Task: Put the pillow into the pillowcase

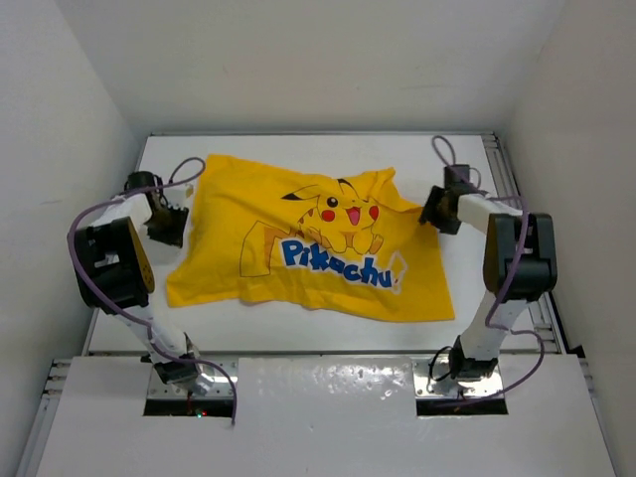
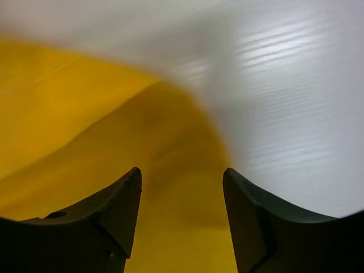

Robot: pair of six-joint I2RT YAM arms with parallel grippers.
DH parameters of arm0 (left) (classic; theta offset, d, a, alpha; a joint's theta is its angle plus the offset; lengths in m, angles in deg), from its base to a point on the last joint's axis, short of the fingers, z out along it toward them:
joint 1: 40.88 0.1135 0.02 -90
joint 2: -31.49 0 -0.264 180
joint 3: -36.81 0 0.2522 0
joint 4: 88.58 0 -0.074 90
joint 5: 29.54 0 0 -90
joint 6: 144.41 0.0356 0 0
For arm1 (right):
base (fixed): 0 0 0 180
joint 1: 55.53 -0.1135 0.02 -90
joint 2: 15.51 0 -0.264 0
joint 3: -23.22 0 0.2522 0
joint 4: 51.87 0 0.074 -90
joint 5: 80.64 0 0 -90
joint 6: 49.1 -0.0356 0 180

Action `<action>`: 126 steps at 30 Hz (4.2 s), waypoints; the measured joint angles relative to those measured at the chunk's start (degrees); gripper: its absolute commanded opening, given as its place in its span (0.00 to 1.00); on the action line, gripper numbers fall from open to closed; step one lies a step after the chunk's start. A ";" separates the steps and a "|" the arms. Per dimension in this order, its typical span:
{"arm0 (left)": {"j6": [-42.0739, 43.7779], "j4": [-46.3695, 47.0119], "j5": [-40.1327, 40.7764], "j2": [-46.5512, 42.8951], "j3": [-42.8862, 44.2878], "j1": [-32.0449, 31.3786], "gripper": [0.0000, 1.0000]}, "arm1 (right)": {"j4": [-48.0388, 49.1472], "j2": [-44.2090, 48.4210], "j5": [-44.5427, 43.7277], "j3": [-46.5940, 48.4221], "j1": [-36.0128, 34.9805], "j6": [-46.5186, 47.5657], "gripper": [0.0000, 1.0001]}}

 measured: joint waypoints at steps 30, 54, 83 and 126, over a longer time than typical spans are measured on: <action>-15.50 6.64 -7.26 15.63 20.98 -9.20 0.26 | -6.54 -9.86 -1.75 26.34 -13.35 -9.64 0.65; -13.88 8.35 -4.76 13.92 18.80 -9.94 0.00 | -4.50 -14.84 3.02 33.66 -5.66 -11.52 0.00; -13.20 -4.68 -5.27 12.98 37.35 -2.93 0.98 | -3.76 -22.03 -4.90 37.24 2.97 -2.91 0.99; 18.34 -18.99 -1.60 -26.08 -14.62 10.97 0.00 | -10.91 53.33 4.76 -39.58 9.44 -12.02 0.00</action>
